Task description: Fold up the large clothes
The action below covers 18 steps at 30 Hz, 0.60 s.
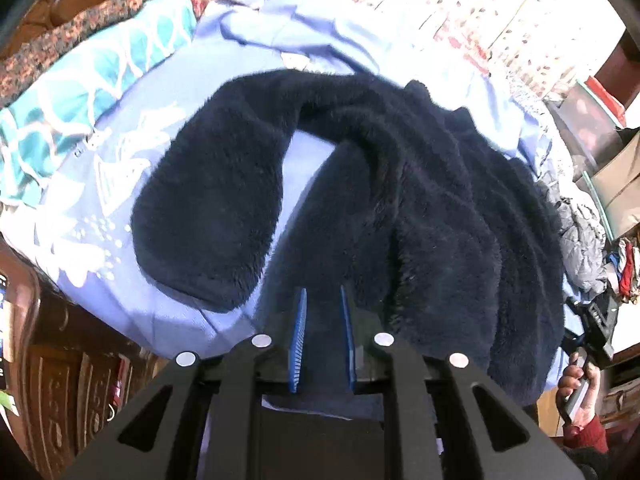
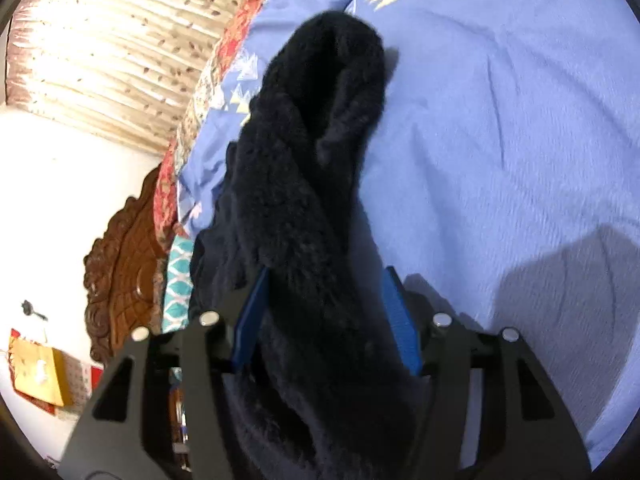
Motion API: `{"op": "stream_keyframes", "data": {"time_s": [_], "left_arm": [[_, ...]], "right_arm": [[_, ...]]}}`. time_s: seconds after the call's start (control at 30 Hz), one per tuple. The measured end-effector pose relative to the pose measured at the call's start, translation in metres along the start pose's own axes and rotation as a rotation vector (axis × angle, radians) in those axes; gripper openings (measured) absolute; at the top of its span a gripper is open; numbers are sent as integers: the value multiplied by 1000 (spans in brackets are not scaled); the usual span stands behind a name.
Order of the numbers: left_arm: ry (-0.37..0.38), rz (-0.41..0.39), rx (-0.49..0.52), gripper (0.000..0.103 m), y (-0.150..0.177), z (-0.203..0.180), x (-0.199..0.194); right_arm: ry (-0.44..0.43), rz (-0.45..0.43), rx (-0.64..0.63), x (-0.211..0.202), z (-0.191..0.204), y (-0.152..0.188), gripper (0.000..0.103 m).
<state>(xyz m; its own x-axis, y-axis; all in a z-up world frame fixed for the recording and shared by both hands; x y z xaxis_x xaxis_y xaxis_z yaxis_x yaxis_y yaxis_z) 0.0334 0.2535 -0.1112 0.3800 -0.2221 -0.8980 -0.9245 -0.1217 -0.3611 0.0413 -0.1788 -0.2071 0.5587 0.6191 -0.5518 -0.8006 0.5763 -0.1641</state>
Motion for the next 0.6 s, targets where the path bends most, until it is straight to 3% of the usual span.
{"op": "stream_keyframes", "data": {"time_s": [0.17, 0.27, 0.33, 0.37, 0.4, 0.43, 0.47, 0.5, 0.6], "left_arm": [[27, 6, 101, 50, 0, -35, 5], [73, 87, 171, 60, 10, -69, 37], [56, 134, 223, 67, 14, -82, 65], [40, 152, 232, 67, 16, -83, 76], [33, 178, 232, 67, 16, -83, 90], [27, 188, 222, 63, 15, -82, 97], [22, 177, 200, 53, 11, -78, 99], [34, 163, 189, 35, 7, -76, 96], [51, 85, 150, 33, -8, -62, 73]], "right_arm": [[5, 74, -96, -1, 12, 15, 58], [6, 102, -140, -1, 22, 29, 61], [19, 119, -180, 1, 27, 36, 61], [12, 142, -212, 1, 31, 40, 56], [4, 155, -237, 4, 38, 43, 36], [-6, 165, -252, 3, 42, 45, 24], [-33, 178, -272, 6, 55, 47, 22], [-59, 188, -299, 11, 71, 48, 19], [-116, 222, -395, 30, 116, 54, 19]]}}
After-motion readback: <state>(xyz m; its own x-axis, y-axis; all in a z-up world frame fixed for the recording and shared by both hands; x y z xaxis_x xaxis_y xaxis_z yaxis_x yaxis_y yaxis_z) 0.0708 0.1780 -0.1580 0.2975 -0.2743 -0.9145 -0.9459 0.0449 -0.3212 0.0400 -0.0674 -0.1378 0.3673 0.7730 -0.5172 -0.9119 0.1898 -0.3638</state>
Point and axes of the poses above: each gripper's, at about its wrist camera, not at the fingertips, and x roughly the way its jaws point, z to its left, y to its underside, the point moved 10 cm from there along x, roughly the way its jaws point, and after that the axes turned 7 degrees about z, right-handed, at the moved point
